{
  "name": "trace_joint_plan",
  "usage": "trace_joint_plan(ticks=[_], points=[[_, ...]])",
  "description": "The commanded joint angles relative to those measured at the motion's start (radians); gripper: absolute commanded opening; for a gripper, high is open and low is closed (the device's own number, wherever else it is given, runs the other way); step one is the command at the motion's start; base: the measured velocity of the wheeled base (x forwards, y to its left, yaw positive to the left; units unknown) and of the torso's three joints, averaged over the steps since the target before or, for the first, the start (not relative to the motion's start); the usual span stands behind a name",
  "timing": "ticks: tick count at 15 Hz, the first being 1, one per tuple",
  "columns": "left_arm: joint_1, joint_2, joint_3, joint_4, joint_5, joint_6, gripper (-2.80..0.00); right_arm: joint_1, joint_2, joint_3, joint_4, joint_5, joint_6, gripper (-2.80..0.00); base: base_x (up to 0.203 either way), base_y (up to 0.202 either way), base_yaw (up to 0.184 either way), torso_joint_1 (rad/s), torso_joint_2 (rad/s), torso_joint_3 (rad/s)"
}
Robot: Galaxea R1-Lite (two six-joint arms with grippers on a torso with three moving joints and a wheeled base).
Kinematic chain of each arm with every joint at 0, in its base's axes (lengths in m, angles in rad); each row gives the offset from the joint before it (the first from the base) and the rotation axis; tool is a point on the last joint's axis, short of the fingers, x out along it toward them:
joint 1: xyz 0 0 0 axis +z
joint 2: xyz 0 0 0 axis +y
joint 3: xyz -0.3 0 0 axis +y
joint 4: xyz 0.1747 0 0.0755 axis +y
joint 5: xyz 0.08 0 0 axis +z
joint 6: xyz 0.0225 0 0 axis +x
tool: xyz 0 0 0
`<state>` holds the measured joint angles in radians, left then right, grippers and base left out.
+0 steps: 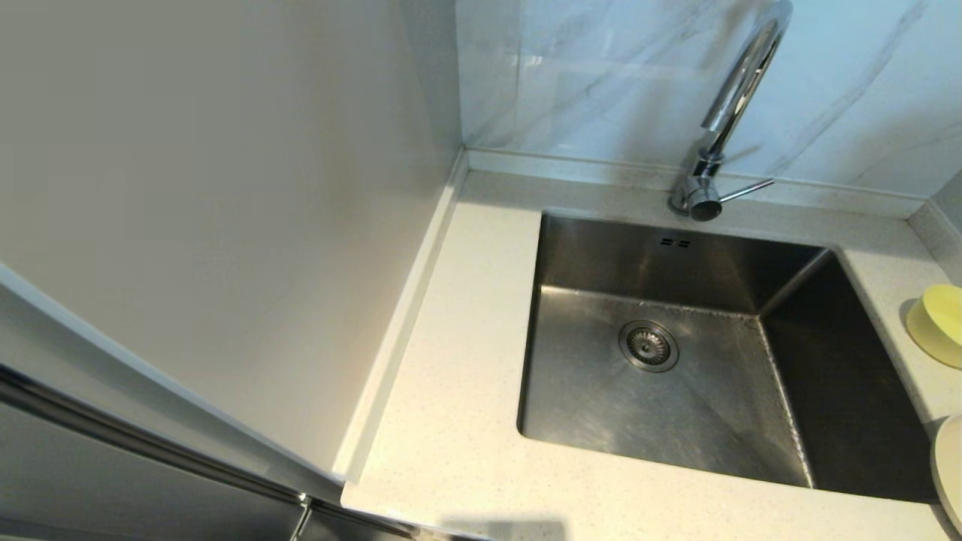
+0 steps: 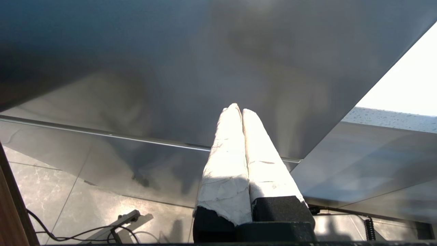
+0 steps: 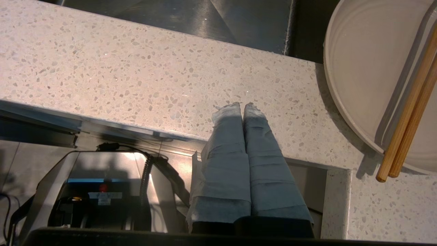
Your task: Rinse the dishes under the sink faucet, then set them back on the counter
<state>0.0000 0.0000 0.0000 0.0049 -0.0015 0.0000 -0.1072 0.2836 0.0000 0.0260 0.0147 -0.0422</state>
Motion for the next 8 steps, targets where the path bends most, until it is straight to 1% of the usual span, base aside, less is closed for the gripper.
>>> trace_joint_plan(ticks=[1,6,8], points=[[0.0,0.0,0.0,0.0,0.0,0.0,-2.8,0.0,0.006,0.009,0.003,0.001,-0.001,-2.8,0.0,0.0,0.0,0.0,0.0,0.0],[0.0,0.0,0.0,0.0,0.0,0.0,-2.8,0.0,0.006,0.008,0.003,0.001,-0.001,-2.8,0.0,0.0,0.0,0.0,0.0,0.0],[0.0,0.0,0.0,0.0,0.0,0.0,-2.8,0.022,0.006,0.008,0.003,0.001,-0.001,-2.8,0.0,0.0,0.0,0.0,0.0,0.0]])
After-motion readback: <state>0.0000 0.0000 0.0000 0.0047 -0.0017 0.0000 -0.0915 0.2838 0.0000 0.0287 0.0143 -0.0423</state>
